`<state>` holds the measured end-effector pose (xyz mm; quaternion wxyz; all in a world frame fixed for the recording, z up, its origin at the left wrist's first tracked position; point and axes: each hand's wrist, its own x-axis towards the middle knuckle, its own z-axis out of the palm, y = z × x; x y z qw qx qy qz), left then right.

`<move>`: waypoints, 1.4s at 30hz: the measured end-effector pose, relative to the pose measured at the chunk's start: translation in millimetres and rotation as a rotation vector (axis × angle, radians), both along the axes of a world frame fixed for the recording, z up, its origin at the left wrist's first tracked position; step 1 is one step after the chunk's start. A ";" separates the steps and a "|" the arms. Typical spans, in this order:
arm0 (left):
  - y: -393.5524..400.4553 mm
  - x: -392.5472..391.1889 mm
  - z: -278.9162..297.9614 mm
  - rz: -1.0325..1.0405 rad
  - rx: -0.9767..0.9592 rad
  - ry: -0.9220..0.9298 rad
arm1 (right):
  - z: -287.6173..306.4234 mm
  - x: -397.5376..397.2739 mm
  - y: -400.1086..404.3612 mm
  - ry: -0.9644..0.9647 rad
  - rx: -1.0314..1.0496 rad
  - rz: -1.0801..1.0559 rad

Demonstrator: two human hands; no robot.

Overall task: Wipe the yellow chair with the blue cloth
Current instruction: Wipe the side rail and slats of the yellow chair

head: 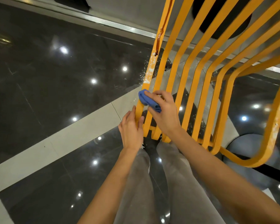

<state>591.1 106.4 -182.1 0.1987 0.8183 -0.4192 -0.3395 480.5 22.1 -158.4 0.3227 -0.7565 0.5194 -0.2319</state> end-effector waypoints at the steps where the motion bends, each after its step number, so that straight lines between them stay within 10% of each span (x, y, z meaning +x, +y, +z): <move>1: -6.7 -3.8 2.4 0.024 -0.003 -0.007 | 0.3 -0.8 -15.0 -0.007 -0.074 -0.025; 14: -63.1 -35.7 -3.6 0.370 -0.119 0.077 | -44.6 -18.6 -93.2 0.173 -0.265 0.563; 42: -19.5 -43.1 -14.8 0.345 -0.124 -0.011 | -30.7 -2.6 -86.9 0.095 -0.109 0.487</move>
